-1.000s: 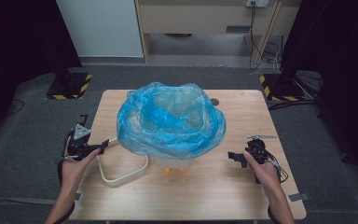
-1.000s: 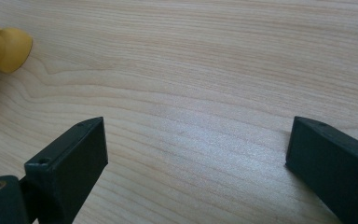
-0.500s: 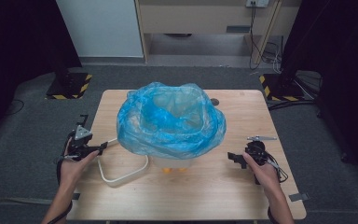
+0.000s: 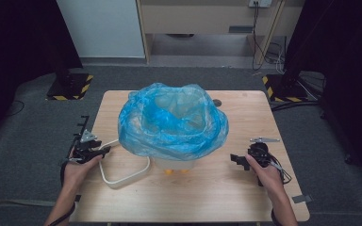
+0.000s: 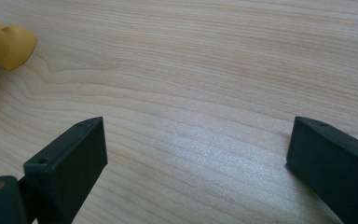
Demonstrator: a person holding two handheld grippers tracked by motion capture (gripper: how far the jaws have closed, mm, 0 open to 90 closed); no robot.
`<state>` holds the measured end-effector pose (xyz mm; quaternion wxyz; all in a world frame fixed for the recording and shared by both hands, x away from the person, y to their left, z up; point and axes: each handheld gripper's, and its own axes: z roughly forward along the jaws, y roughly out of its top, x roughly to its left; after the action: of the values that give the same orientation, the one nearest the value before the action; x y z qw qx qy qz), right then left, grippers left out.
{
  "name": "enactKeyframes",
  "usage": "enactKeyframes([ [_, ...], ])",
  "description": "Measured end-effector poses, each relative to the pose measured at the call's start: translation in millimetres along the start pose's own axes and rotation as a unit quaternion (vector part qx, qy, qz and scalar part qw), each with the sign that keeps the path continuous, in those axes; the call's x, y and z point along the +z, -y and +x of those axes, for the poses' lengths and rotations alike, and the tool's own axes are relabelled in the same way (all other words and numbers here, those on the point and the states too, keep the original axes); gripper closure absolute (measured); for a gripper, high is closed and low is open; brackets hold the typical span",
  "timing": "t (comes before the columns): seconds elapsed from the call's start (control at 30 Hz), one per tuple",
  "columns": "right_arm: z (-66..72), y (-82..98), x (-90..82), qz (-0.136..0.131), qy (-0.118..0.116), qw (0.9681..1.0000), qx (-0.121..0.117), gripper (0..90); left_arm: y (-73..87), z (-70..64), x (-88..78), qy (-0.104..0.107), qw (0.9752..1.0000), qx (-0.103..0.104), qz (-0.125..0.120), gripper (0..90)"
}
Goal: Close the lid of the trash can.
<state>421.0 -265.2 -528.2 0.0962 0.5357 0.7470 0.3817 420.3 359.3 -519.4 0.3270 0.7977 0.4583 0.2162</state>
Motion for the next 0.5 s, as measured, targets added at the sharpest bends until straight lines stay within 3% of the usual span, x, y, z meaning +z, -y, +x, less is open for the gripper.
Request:
enactKeyframes([
  [0.5,-0.2,0.6,-0.7,-0.002,-0.003,1.0,0.005,5.7,2.2,-1.3,2.6,0.004,1.0,-0.001,-0.009,67.0],
])
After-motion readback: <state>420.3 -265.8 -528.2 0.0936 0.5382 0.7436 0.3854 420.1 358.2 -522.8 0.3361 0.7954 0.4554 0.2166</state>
